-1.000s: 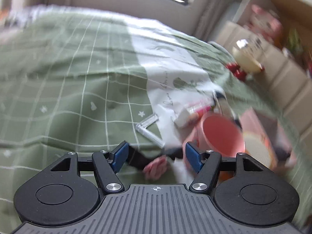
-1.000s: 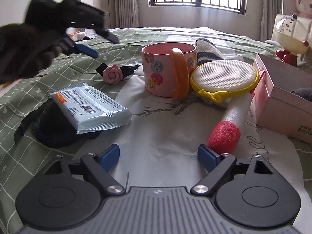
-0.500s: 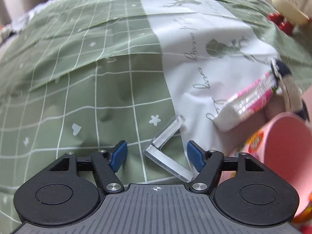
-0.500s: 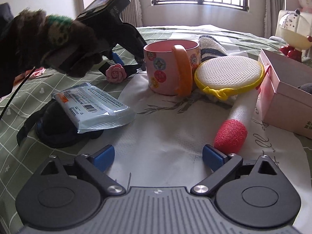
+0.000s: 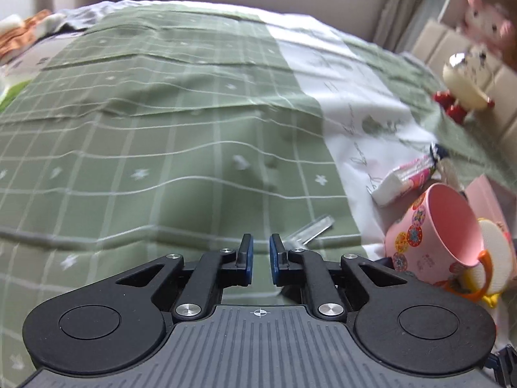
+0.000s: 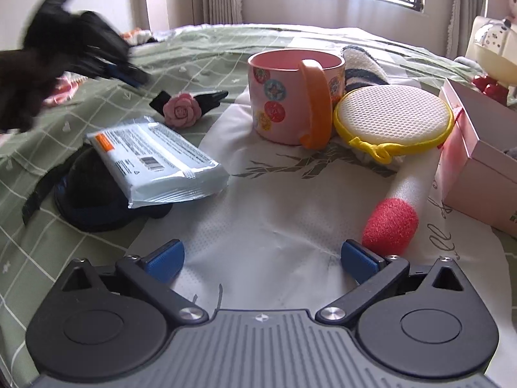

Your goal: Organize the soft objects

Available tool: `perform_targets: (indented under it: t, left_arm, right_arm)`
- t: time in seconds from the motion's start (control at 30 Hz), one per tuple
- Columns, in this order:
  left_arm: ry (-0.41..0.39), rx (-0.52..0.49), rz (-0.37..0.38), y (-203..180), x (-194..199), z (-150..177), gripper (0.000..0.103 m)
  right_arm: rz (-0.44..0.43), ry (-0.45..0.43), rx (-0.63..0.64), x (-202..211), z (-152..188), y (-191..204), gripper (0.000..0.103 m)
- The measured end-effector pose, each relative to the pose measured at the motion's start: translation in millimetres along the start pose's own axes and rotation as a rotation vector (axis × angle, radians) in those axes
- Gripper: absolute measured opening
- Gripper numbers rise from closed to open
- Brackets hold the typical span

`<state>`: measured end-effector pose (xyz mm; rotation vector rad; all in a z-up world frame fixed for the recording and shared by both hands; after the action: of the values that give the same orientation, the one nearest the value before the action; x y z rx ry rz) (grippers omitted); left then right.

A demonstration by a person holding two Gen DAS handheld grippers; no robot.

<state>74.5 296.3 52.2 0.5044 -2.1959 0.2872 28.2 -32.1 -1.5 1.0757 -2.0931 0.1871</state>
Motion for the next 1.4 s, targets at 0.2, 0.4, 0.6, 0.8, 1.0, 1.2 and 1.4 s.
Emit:
perform_targets:
  t: [0.2, 0.4, 0.6, 0.8, 1.0, 1.2, 1.4]
  left_arm:
    - [-0.053, 0.097, 0.067, 48.9, 48.4, 52.1, 0.013]
    - [-0.038, 0.130, 0.126, 56.6, 79.4, 111.3, 0.013]
    - [-0.022, 0.196, 0.197, 62.9, 84.8, 131.4, 0.013]
    - [-0.010, 0.205, 0.225, 58.9, 87.1, 144.2, 0.015]
    - [-0.023, 0.227, 0.215, 68.7, 101.5, 162.7, 0.015]
    - [-0.024, 0.245, 0.220, 81.0, 107.7, 177.8, 0.015]
    - [0.009, 0.251, 0.220, 79.8, 97.3, 182.9, 0.015]
  right_arm:
    - [-0.019, 0.007, 0.022, 1.7, 0.4, -0.7, 0.103]
    - [-0.057, -0.014, 0.002, 19.7, -8.0, 3.2, 0.101]
    - [-0.104, -0.135, 0.181, 40.6, -54.1, 48.3, 0.101]
    - [-0.137, -0.047, 0.148, -22.1, -140.6, 79.5, 0.086]
    - [-0.108, 0.089, -0.066, -125.1, -203.9, 70.5, 0.052]
    - [-0.062, 0.209, -0.152, -177.1, -194.8, 57.4, 0.014]
    - [-0.113, -0.010, 0.040, -66.7, -199.3, 76.4, 0.006]
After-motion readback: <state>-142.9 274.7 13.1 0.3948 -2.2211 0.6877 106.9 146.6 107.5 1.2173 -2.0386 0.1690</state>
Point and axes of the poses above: each gripper's, at about its wrist camera, not at the fingertips, and x roughly against the way its jaws point, y to its left, z to its underside, the point moved 2 cm from there along -x, roughly the way its jaws point, and after that the axes turned 14 degrees about -z, right-handed, at the moved point
